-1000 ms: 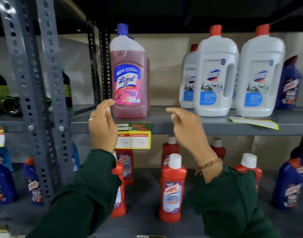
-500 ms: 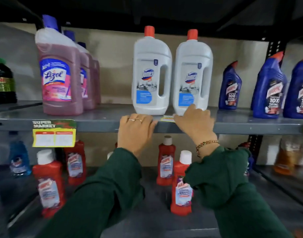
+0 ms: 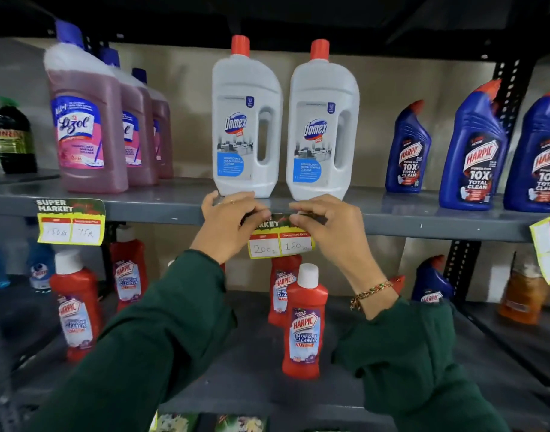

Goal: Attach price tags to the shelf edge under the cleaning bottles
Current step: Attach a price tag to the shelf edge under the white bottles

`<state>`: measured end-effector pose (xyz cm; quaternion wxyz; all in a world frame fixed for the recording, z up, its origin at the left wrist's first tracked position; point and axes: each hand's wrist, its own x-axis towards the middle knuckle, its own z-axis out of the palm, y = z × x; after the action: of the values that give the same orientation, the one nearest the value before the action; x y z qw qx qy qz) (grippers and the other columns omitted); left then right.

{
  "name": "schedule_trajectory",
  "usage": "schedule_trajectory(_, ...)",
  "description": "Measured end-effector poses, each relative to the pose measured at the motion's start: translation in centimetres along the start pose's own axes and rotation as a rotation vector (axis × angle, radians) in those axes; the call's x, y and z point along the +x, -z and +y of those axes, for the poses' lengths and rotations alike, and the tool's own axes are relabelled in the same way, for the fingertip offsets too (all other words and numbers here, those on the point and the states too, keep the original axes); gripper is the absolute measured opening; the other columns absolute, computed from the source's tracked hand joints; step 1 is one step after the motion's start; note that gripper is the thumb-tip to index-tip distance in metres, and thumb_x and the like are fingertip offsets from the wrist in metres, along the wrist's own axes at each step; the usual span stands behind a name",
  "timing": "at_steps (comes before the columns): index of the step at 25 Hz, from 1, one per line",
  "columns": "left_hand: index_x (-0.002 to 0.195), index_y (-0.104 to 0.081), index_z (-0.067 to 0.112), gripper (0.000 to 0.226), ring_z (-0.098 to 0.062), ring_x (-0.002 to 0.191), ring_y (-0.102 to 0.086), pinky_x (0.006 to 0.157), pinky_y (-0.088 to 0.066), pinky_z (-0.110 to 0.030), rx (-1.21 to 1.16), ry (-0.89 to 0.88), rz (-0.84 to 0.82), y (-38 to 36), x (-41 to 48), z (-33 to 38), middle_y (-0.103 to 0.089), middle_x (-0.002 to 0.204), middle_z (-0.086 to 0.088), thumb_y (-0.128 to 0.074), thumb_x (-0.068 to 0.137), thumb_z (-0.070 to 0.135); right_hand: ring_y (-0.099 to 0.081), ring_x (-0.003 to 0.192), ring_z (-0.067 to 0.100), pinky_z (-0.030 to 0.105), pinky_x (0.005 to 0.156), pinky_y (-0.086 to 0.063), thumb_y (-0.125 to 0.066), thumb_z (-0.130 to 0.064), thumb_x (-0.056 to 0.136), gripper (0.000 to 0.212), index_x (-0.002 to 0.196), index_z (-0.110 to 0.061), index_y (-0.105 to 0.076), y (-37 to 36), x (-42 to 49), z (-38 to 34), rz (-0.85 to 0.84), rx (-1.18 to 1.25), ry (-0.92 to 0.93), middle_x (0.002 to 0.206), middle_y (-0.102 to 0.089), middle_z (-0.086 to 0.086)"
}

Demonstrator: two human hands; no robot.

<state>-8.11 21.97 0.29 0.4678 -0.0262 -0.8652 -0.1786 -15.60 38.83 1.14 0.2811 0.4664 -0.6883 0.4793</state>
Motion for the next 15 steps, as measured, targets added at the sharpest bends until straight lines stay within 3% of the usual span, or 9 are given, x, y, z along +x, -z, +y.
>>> schedule_trajectory(3,0.077,-0.066,0.026,0.009,-0.016,0.105,-0.048,0.101,-0.010,-0.038,-0.008,-0.005,-0.035,-0.2,-0.4,-0.5,-0.060,0.094,0.011,-0.062,0.085,0.026,-0.056,0.079,0.011,0.002,0.075,-0.038,-0.068,-0.006,0.079,0.022,0.100,-0.006,-0.068,0.1,-1.0,1.0,0.017,-0.088,0.077,0.089,-0.068,0.011)
schedule_trajectory(5,0.074,-0.068,0.023,0.009,-0.029,0.110,-0.042,0.093,-0.013,-0.029,-0.016,0.012,-0.039,0.1,-0.4,-0.8,-0.055,0.104,0.009,-0.067,0.082,0.020,-0.058,0.077,0.017,0.009,0.074,-0.039,-0.067,-0.007,0.080,0.016,0.095,-0.004,-0.069,-0.4,-1.4,1.4,0.024,-0.182,0.156,0.087,-0.066,0.014)
schedule_trajectory(7,0.074,-0.070,0.017,0.008,-0.033,0.111,-0.034,0.090,-0.013,-0.025,0.027,0.025,-0.047,0.1,-0.4,-0.8,-0.051,0.108,0.009,-0.067,0.082,0.019,-0.056,0.075,0.020,0.018,0.073,-0.043,-0.066,-0.009,0.080,0.009,0.085,-0.002,-0.070,-0.9,-1.5,1.7,0.038,-0.252,0.190,0.085,-0.061,0.015)
schedule_trajectory(11,0.075,-0.072,0.015,0.010,-0.029,0.108,-0.027,0.088,-0.012,-0.022,0.102,0.001,-0.045,-0.3,-0.7,-0.8,-0.048,0.111,0.010,-0.067,0.081,0.021,-0.052,0.084,0.022,0.027,0.077,-0.042,-0.069,-0.009,0.078,0.012,0.072,0.000,-0.066,-1.7,-1.9,2.2,0.077,-0.316,0.182,0.088,-0.056,0.015)
schedule_trajectory(15,0.071,-0.067,0.011,0.013,-0.015,0.101,-0.023,0.088,-0.015,-0.025,0.128,-0.023,0.011,-0.7,-0.7,-1.0,-0.052,0.108,0.008,-0.068,0.081,0.019,-0.053,0.078,0.026,0.035,0.072,-0.046,-0.069,-0.010,0.078,0.014,0.068,-0.001,-0.064,-2.4,-1.7,1.8,0.107,-0.399,0.169,0.082,-0.058,0.014)
